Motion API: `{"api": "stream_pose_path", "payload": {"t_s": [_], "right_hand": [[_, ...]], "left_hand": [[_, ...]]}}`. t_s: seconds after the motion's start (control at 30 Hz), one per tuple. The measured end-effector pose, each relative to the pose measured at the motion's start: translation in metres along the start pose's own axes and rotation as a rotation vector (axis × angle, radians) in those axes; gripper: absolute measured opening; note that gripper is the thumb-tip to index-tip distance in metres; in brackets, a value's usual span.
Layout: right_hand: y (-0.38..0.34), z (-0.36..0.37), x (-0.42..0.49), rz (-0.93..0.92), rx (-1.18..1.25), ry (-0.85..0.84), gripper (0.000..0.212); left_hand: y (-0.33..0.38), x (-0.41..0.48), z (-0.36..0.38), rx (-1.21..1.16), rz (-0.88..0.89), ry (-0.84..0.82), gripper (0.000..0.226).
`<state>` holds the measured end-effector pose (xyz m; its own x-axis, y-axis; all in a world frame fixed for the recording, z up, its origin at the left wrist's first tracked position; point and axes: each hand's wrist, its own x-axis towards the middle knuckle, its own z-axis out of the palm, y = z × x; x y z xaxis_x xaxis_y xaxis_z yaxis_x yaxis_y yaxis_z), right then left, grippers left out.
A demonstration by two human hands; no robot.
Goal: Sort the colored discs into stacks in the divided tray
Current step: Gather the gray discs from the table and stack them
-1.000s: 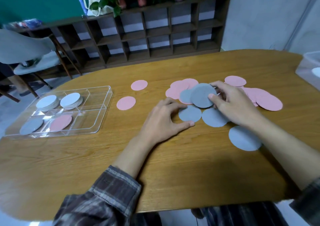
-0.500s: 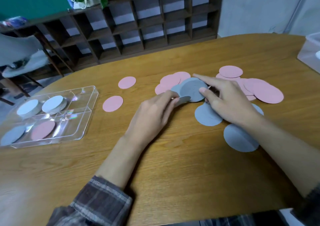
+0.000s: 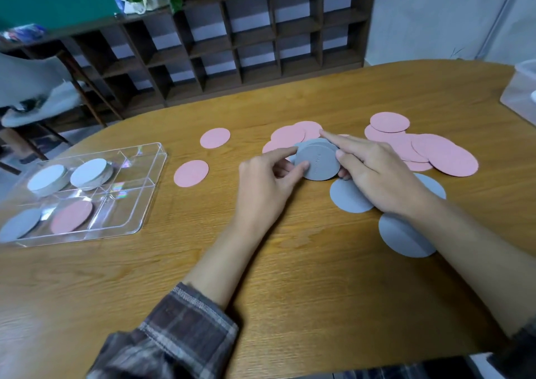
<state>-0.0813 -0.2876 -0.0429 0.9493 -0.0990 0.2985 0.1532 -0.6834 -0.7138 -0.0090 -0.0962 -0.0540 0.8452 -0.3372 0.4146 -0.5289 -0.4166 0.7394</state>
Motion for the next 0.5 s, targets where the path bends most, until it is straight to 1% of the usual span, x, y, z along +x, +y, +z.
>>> {"api": "stream_pose_path", "payload": {"t_s": [0.07, 0.17, 0.23, 0.3, 0.37, 0.43, 0.5], "right_hand": [[-0.002, 0.001, 0.0, 0.002, -0.034, -0.017, 0.046], [-0.001, 0.003, 0.0, -0.029, -0.156, -0.011, 0.053], [0.002, 0.003, 0.002, -0.057, -0.192, 0.016, 0.052], [0.004, 0.003, 0.002, -0.083, -0.193, 0.056, 0.046], [0.003, 0.001, 0.002, -0.084, -0.169, 0.08, 0.037], [0.003, -0.002, 0.001, -0.036, -0.132, 0.097, 0.029], [0.006, -0.006, 0.002, 0.022, -0.1, 0.124, 0.026]], "left_hand": [[0.002, 0.003, 0.003, -0.022, -0.001, 0.027, 0.03], [0.004, 0.005, 0.005, 0.027, 0.077, 0.064, 0.024], [0.003, 0.005, 0.005, 0.058, 0.131, 0.064, 0.018], [0.001, 0.004, 0.006, 0.078, 0.165, 0.048, 0.018], [-0.002, 0.005, 0.006, 0.11, 0.18, 0.025, 0.023], [-0.006, 0.007, 0.005, 0.161, 0.192, -0.011, 0.034], [-0.012, 0.008, 0.004, 0.233, 0.188, -0.111, 0.049]]}}
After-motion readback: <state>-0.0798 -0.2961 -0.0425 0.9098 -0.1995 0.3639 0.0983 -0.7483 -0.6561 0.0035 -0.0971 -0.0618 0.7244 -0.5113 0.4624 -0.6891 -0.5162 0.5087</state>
